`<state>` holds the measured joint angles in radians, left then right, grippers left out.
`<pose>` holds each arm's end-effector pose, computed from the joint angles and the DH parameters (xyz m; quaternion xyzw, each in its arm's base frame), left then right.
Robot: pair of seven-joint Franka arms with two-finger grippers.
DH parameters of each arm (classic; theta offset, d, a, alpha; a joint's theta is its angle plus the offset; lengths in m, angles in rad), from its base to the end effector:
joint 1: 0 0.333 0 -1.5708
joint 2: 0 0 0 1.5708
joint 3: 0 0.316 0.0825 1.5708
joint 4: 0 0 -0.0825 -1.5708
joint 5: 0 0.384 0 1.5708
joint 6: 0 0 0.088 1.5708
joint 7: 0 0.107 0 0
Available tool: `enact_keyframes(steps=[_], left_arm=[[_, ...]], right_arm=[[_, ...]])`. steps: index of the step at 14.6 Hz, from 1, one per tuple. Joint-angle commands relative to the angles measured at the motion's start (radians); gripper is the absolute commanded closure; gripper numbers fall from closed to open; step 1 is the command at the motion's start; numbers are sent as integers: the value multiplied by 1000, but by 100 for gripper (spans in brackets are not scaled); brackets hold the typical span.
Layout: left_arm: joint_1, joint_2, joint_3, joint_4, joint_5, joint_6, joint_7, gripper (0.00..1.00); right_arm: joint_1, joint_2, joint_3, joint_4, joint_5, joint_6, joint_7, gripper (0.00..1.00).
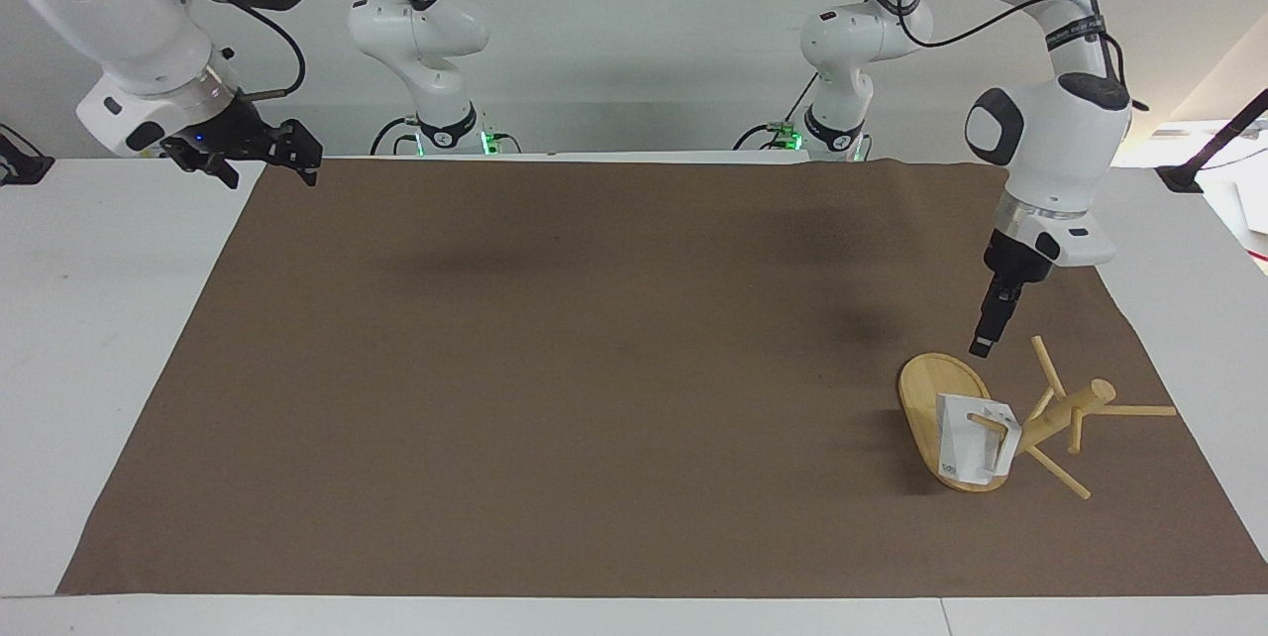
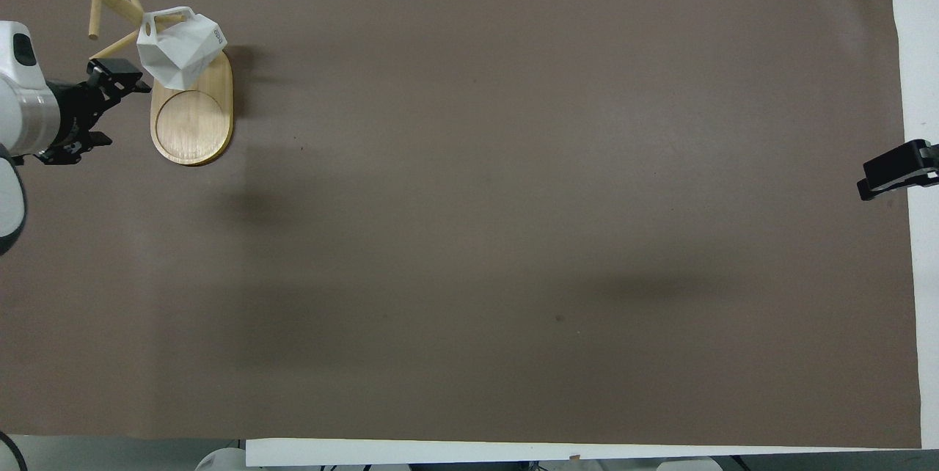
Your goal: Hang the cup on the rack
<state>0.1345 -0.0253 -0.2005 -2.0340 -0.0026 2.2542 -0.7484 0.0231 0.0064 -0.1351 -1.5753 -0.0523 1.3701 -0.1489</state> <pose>0.5674 -0.0383 0.4802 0.9352 0.3325 0.1128 0.0471 0.5289 -0.0657 0.6039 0.9939 0.0158 -0.1081 0.0125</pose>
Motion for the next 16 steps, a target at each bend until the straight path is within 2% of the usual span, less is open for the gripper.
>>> enact_keyframes(steps=[1, 3, 6, 8, 10, 11, 14, 16], left_arm=[[5, -2, -2, 170, 42, -299, 197, 0], [5, -1, -2, 277, 44, -472, 372, 0], [1, -18, 0, 328, 46, -672, 466, 0], [2, 2, -4, 398, 46, -752, 603, 0], [-6, 21, -7, 426, 68, -774, 708, 0], [-12, 30, -10, 446, 69, -780, 712, 0], [-42, 131, -14, 598, 70, -869, 715, 0], [-52, 150, -13, 638, 67, -901, 716, 0]], right_arm=[[-14, -23, 34, -35, -34, 27, 26, 0], [-26, -34, 20, -48, -46, 27, 20, 0], [-25, -34, 2, -45, -41, 24, 18, 0], [-22, -34, 2, -46, -40, 26, 19, 0], [-22, -34, 2, -55, -40, 23, 18, 0], [-17, -39, 2, -60, -40, 20, 18, 0], [-8, -42, 8, -57, -37, 21, 18, 0], [-9, -42, 8, -57, -37, 23, 18, 0]])
